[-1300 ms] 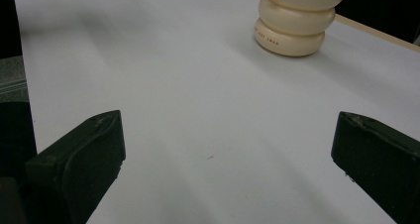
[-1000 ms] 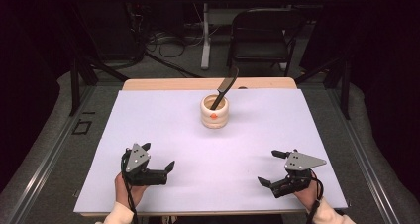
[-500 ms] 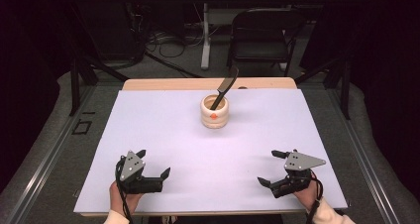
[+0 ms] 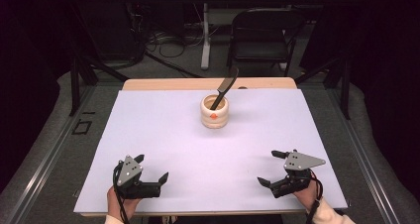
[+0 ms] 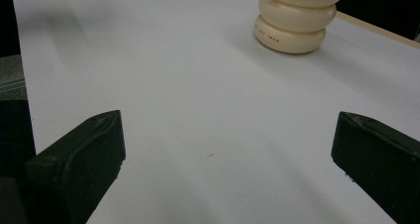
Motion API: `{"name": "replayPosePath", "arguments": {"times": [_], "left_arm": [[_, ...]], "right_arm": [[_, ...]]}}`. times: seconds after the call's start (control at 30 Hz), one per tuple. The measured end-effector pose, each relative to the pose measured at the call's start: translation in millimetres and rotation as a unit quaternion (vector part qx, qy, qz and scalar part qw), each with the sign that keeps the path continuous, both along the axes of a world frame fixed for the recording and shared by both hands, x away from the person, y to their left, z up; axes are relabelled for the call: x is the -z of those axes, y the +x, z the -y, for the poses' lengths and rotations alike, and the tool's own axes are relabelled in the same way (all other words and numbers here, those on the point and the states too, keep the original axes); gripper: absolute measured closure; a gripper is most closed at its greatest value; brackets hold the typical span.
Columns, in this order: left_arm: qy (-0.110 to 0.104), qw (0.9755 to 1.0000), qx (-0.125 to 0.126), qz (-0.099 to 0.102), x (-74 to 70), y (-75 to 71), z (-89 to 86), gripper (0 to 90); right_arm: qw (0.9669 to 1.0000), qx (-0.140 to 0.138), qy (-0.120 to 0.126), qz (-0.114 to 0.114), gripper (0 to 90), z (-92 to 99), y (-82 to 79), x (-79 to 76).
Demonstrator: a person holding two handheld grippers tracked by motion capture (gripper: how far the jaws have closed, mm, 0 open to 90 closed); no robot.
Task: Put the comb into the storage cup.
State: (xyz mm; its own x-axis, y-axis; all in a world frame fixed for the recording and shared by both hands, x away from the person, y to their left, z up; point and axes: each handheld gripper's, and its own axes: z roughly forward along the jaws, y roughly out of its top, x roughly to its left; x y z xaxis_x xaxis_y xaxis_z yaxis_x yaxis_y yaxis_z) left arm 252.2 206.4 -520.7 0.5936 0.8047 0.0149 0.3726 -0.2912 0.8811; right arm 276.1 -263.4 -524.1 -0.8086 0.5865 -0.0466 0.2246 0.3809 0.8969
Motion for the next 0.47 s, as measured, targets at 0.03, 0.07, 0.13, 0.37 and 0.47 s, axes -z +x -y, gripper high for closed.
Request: {"name": "replayPosePath", "arguments": {"times": [0.03, 0.07, 0.13, 0.37, 0.47], "left_arm": [[0.002, 1.0000, 0.000, 0.002, 0.1, -0.8, -0.2, 0.0], [0.003, 1.0000, 0.000, 0.001, 0.4, -1.8, -0.4, 0.0], [0.003, 1.0000, 0.000, 0.000, 1.2, -3.7, -1.0, 0.0], [0.004, 1.0000, 0.004, 0.000, 2.0, -3.1, -2.2, 0.0], [0.004, 1.0000, 0.004, 0.000, 2.0, -2.6, -2.8, 0.0]], "right_arm": [[1.0000, 0.000, -0.001, 0.000, 0.0, 0.1, 0.0, -0.1], [1.0000, 0.000, -0.001, 0.000, 0.0, 0.1, 0.0, 0.0], [1.0000, 0.000, -0.001, -0.001, 0.0, 0.0, 0.0, 0.0], [1.0000, -0.001, -0.004, 0.000, 0.0, -0.4, 0.5, 0.3], [1.0000, -0.001, -0.004, 0.000, 0.0, -0.6, 0.5, 0.3]]}}
